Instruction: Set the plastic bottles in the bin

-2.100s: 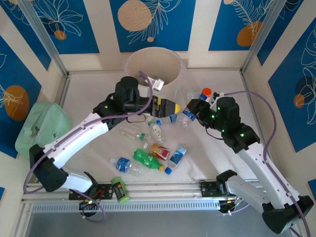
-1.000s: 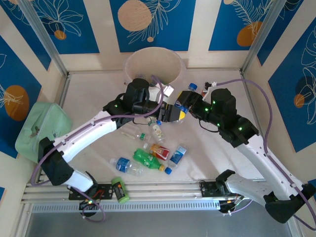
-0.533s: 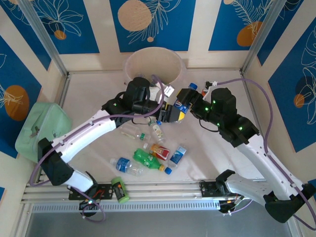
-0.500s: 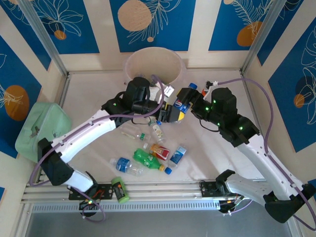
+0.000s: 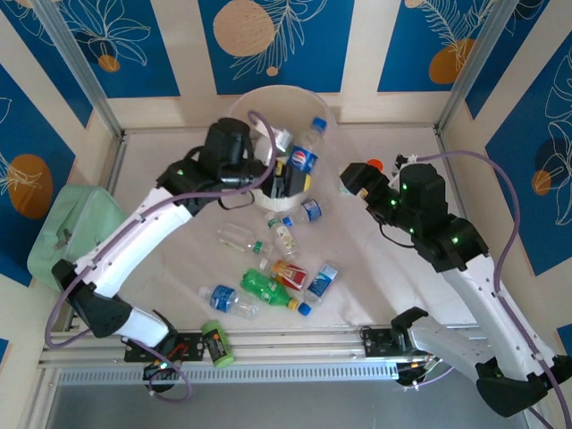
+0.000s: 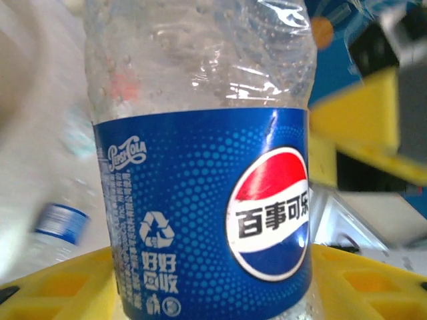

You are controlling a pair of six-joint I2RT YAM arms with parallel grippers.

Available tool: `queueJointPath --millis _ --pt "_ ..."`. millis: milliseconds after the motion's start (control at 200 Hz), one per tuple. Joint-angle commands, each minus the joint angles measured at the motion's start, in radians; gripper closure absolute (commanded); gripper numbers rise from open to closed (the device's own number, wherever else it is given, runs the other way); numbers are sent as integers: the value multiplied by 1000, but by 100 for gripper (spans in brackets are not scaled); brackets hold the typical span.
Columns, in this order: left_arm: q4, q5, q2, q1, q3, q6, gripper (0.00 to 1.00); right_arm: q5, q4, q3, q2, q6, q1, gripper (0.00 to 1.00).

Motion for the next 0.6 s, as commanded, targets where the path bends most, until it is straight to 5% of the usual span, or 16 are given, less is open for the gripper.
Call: queueJointPath --millis 0,340,595 --pt "-96 -212 41 27 130 62 49 25 -50 -28 -35 15 -9 10" --pt "-245 -363 329 132 515 53 49 21 -96 -71 -49 43 -10 10" --pt "-329 -353 500 161 664 46 50 17 -115 -127 -60 58 -14 10"
